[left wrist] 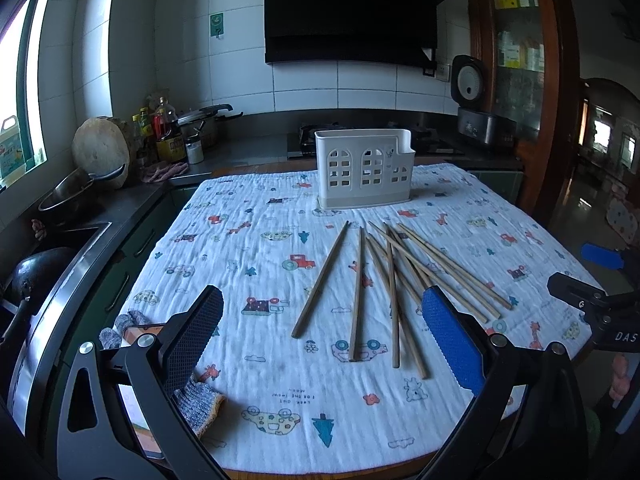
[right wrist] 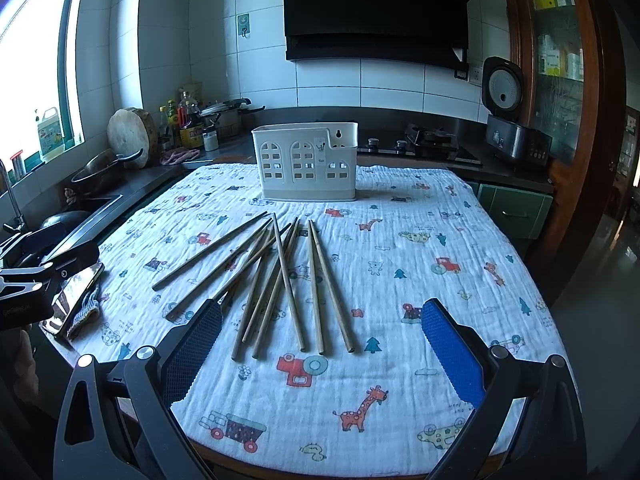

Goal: Organize utensils

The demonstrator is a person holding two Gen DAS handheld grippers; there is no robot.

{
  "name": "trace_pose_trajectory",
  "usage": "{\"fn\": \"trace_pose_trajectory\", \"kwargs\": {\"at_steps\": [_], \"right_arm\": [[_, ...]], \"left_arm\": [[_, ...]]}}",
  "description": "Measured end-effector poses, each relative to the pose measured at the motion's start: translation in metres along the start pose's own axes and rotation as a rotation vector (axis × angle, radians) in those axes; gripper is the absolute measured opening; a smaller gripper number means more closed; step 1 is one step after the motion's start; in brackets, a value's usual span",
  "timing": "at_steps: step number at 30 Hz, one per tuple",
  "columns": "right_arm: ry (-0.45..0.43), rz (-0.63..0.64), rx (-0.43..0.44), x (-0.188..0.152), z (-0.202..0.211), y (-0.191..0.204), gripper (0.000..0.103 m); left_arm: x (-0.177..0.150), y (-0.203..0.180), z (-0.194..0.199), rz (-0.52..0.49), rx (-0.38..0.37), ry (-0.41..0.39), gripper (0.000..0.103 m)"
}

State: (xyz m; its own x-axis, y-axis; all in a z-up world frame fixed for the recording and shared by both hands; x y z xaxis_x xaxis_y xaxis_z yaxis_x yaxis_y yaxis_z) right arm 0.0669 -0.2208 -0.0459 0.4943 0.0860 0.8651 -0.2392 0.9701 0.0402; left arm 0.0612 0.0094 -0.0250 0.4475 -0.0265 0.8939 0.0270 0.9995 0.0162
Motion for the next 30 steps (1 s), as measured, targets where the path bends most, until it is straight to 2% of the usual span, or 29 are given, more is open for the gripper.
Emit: {"fn": "trace_pose_trajectory", "kwargs": {"at_steps": [30], "right_arm": [[0.011, 0.01, 0.028, 0.008, -0.023, 0.0, 0.096]], "left_arm": [[0.01, 0.008, -0.024, 0.005, -0.014, 0.008, 0.098]]}}
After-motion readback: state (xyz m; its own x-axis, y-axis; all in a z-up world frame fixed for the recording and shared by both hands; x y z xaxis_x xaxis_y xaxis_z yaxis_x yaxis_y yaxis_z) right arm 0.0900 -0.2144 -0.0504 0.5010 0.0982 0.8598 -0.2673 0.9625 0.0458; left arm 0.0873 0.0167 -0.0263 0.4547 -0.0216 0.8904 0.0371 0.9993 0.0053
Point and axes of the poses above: each gripper's, at about its wrist camera, not at the fingertips, and z roughly against the way its jaws point, y to its left, x to its top, the point moved 8 cm from there along -z, roughly the way its jaws point, and after that the axes turned 4 degrees about -y, right-handed, at the moved point
